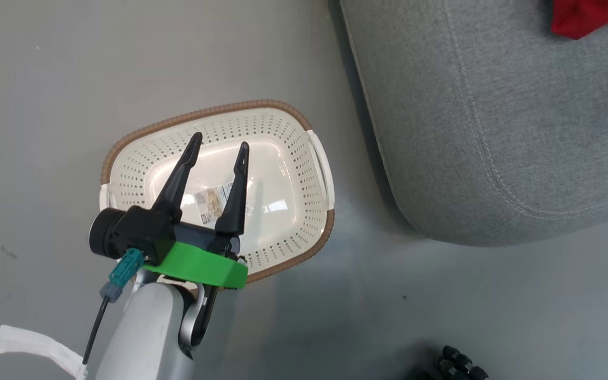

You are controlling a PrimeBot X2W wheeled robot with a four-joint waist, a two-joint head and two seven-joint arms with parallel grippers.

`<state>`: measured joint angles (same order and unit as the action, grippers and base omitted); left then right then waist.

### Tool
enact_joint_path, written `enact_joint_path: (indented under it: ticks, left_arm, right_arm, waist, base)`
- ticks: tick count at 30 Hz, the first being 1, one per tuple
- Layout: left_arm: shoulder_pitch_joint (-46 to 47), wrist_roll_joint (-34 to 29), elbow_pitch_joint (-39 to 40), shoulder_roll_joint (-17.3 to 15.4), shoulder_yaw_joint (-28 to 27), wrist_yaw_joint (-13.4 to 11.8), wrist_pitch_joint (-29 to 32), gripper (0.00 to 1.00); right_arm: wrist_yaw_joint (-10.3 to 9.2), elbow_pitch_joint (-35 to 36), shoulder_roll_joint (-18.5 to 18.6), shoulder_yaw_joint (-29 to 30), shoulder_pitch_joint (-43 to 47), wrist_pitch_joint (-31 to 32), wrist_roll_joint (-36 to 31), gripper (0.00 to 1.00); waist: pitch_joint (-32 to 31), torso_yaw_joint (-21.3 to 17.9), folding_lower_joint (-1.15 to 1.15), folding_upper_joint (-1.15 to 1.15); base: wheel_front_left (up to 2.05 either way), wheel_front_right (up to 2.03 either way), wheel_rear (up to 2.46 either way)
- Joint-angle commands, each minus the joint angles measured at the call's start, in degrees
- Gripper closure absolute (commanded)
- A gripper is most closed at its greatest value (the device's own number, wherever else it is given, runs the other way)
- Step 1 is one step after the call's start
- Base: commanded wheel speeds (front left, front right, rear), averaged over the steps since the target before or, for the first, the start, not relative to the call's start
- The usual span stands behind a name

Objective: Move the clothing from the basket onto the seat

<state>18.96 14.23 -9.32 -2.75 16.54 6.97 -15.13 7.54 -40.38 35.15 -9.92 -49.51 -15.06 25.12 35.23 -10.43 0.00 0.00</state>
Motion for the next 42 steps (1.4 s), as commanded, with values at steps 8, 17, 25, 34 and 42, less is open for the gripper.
enact_joint_path:
  ticks: [8, 17, 25, 34, 42]
  left_arm:
    - [-4.1, 2.0, -0.1, -0.3, -2.2, 0.0, 0.0, 0.0]
    - [-8.9, 4.8, 1.0, -0.3, -5.3, -0.1, 0.0, 0.0]
    - [-13.5, 6.8, 2.1, -0.3, -7.7, -0.1, 0.0, 0.0]
    - [-18.5, 8.5, 2.7, -0.3, -10.1, -1.0, 0.0, 0.0]
    - [-20.7, 8.5, 2.1, -0.2, -10.8, -1.0, 0.0, 0.0]
  right_arm:
    - [-0.1, 7.3, 0.8, 0.9, 6.6, -0.2, -0.7, 0.0]
    - [-0.1, 21.7, -1.8, 3.9, 13.9, -0.2, -4.2, 0.0]
    - [-0.1, 32.8, -7.3, 3.1, 20.4, -0.2, -4.1, 0.0]
    - [-0.1, 37.5, -13.1, 3.9, 31.5, -0.2, -6.4, 0.0]
    - [-0.1, 39.0, -17.8, 3.2, 40.1, -0.2, -8.6, 0.0]
  waist:
    - [-11.4, -3.3, 0.0, 0.0]
    - [-20.6, -2.9, 0.0, 0.0]
    - [-26.9, 0.0, 0.0, 0.0]
    - [-33.1, 6.2, 0.0, 0.0]
    - [-35.6, 10.7, 0.0, 0.0]
  base:
    - [0.0, 0.0, 0.0]
    - [0.0, 0.0, 0.0]
    - [0.0, 0.0, 0.0]
    - [0.0, 0.0, 0.0]
    - [0.0, 0.0, 0.0]
